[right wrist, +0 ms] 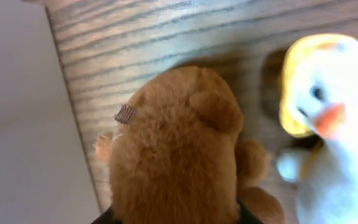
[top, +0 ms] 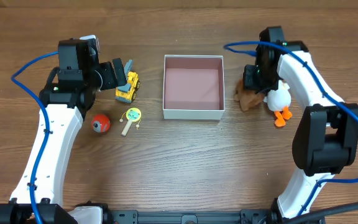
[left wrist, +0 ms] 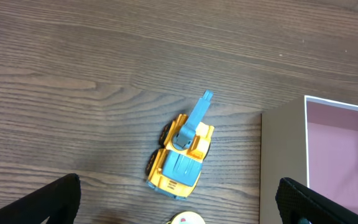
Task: Pack container
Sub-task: 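Carry the brown plush left and drop it into the box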
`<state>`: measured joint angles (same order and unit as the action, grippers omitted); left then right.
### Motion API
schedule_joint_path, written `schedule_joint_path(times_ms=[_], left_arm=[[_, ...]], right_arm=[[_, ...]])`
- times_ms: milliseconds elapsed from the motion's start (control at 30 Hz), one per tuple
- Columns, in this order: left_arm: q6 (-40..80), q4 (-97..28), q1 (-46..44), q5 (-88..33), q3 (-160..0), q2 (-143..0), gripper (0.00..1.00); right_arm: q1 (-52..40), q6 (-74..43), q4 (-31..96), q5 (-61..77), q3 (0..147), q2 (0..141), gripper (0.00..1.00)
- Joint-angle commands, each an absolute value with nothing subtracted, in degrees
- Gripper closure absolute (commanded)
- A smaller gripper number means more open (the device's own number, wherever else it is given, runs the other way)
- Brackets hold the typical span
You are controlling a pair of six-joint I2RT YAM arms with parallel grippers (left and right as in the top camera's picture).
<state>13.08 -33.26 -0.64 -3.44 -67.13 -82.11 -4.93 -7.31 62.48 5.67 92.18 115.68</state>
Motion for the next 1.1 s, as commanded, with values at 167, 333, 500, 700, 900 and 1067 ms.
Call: schedule_joint_path(times_ms=[167,333,500,700,900,1067], left_arm=[[11.8,-33.3,-0.3,-4.3,-68.9,-82.3,0.00],[11.8,-33.3,-0.3,-4.3,-68.9,-82.3,0.00],[11.8,-33.3,-0.3,-4.3,-68.9,-82.3,0.00],[11.8,-33.3,-0.3,-4.3,-68.9,-82.3,0.00],[11.8,-33.3,-0.3,-4.3,-68.9,-82.3,0.00],[11.8,-33.3,-0.3,-4.3,-68.9,-82.3,0.00]], right_arm=[[-8.8,-11.2,70.8,10.9,106.6,104.5,0.96],[-15.4,-19.0,69.9,13.0,106.0,103.4,0.96],[-24.2,-29.4,61.2,8.6,101.6,103.6,0.96],[-29.4,-36.3,49.1,3.4,93.1,103.9,0.96],[-31.4,-36.3,38.5,3.3,87.3,106.9,0.96],[-31.4,-36.2,34.5,2.8,87.3,111.6,0.96]])
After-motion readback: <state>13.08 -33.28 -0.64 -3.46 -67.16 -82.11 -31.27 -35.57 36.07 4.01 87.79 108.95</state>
